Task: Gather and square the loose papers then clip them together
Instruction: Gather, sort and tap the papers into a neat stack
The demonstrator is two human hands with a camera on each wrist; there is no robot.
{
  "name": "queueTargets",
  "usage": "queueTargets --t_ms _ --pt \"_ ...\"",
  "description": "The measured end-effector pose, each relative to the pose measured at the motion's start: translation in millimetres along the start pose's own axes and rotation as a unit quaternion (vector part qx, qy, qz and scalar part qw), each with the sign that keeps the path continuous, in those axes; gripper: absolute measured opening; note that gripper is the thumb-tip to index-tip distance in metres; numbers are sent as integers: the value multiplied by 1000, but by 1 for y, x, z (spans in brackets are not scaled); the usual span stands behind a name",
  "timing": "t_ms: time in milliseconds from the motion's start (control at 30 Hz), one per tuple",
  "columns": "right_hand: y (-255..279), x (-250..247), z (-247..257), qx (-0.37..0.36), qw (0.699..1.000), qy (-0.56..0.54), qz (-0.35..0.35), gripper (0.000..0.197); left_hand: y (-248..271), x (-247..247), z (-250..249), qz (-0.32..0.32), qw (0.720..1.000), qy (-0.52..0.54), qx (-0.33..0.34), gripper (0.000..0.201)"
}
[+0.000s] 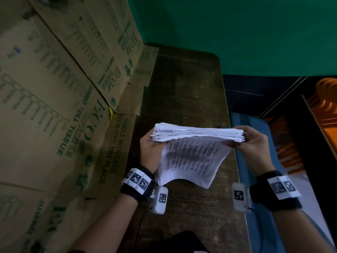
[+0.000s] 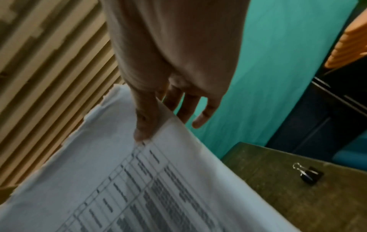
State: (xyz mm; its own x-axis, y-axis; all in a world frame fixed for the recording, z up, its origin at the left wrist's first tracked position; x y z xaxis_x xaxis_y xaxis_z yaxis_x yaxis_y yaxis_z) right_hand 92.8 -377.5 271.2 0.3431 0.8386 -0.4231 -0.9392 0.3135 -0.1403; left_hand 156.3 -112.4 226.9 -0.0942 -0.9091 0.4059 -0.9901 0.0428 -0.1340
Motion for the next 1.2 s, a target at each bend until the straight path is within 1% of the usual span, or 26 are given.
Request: queueTargets --t_ms 67,100,167,233,333,367,433,467,500,533,567,600,633,700,733,800,867,900,967,1033,1067,1133,1200 --pt "4 1 -7 -8 994 -103 -20 37 -3 1 -6 11 999 -19 25 37" --pt "7 3 -12 -10 990 -140 -14 40 -3 1 -9 18 999 -34 37 37" --pt "16 15 -22 -5 983 -182 3 40 -2 -3 -1 37 998 -50 33 35" --pt "25 28 -32 8 987 -162 -3 38 3 -5 10 56 996 -62 15 28" --pt "27 28 -37 5 992 -125 1 41 0 -14 16 73 993 -95 14 21" --pt "26 25 -38 4 993 -119 10 43 -3 -18 18 85 991 -100 -1 22" --pt "25 25 -43 14 997 -73 1 45 -6 -19 24 117 986 -115 -34 30" --pt "25 29 -47 29 998 -46 -11 43 -6 -17 26 135 981 -130 -47 36" --pt "25 33 -51 54 998 -30 -26 40 -7 -15 29 138 978 -149 -56 42" --pt "25 36 -54 72 996 -30 -35 39 -9 -17 33 137 976 -161 -57 41" --pt "24 37 -57 69 996 -33 -39 40 -11 -21 36 132 976 -164 -56 33" --pt "24 36 -58 58 997 -35 -38 40 -12 -26 38 124 977 -159 -67 32" --pt "24 36 -57 54 997 -36 -34 39 -13 -29 40 125 977 -155 -80 36" --pt "25 39 -55 71 997 -37 -23 33 -10 -27 45 143 970 -164 -107 44" --pt "26 44 -54 81 996 -34 -20 33 -8 -22 48 138 970 -168 -108 46" --pt "25 52 -46 69 996 -38 -27 36 -9 -13 47 93 977 -173 -82 44" --pt "24 52 -32 50 994 -69 -63 44 -11 -7 36 58 981 -178 -44 37" --pt "22 48 -27 41 992 -89 -82 44 -12 -6 31 50 982 -181 -24 34" --pt "23 41 -19 29 988 -111 -103 39 -11 -7 22 41 986 -163 7 41" --pt "26 43 -20 31 991 -87 -96 40 -8 -9 24 49 990 -134 2 44" --pt "28 48 -26 44 993 -73 -79 42 -7 -10 29 55 990 -129 -14 47" --pt "33 61 -45 99 993 -45 -52 41 -6 -17 42 43 991 -117 -57 59" --pt "31 71 -74 152 988 10 -27 32 -9 -19 39 36 992 -111 -50 73"
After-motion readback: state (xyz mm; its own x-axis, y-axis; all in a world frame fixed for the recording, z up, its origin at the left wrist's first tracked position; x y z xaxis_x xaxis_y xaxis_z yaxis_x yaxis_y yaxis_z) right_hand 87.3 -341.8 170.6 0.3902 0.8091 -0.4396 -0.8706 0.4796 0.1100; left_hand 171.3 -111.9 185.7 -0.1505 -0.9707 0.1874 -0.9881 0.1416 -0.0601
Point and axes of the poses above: each hand's wrist, its own y-axis away from the middle knuckle, its own x-axis out of the palm, z = x × y, the point moved 4 cm from there along -y, towards the middle knuckle, and after that the axes turned 11 degrees about y, right-handed, at the moved point
